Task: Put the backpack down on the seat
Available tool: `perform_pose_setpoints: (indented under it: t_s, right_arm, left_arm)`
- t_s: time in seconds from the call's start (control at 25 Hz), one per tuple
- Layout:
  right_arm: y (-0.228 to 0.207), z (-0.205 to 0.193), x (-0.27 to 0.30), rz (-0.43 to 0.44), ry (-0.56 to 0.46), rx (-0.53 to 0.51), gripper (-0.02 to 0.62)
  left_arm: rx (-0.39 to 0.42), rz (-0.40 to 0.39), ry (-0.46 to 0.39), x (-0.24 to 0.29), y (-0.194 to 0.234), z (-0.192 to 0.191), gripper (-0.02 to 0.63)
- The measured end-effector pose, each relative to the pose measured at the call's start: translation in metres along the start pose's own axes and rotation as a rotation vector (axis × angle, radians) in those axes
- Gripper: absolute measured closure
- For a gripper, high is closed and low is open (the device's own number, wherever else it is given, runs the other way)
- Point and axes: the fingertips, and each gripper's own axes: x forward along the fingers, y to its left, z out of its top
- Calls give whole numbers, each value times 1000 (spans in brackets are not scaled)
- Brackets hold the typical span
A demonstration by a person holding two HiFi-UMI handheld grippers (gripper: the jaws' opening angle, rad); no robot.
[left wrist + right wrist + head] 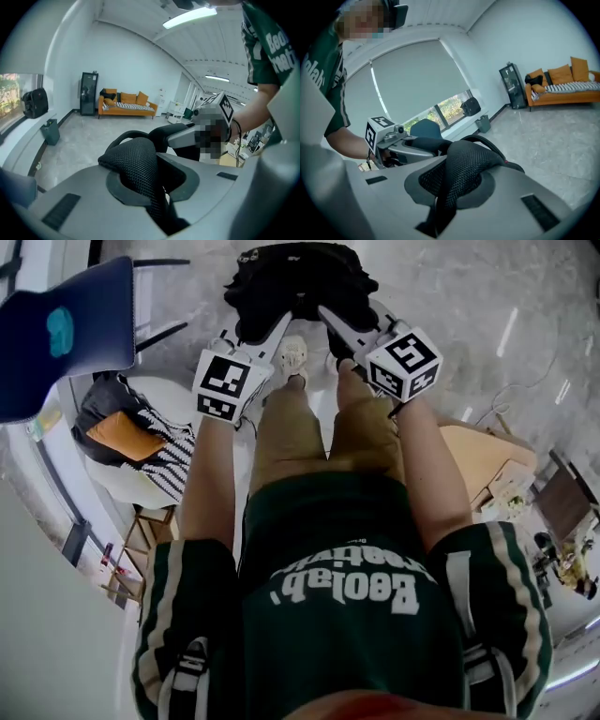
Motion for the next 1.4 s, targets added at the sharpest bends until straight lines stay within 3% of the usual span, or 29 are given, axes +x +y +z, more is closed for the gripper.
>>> perform_pose_setpoints:
  t_s: [0.36, 0.72, 1.04, 1.4]
  right_arm:
    - [90, 151, -102, -81, -181, -148, 535]
    - [154, 267, -177, -2, -287, -332, 534]
    - [182, 342, -232, 54, -390, -426, 534]
    - [206, 399, -277, 81, -510, -523, 534]
  left_arm:
    - [191, 0, -171, -103, -59, 161, 534]
    - [288, 101, -286, -179, -99, 290, 532]
    - [341, 197, -379, -215, -131, 375, 532]
    - [394, 264, -487, -247, -162, 439, 532]
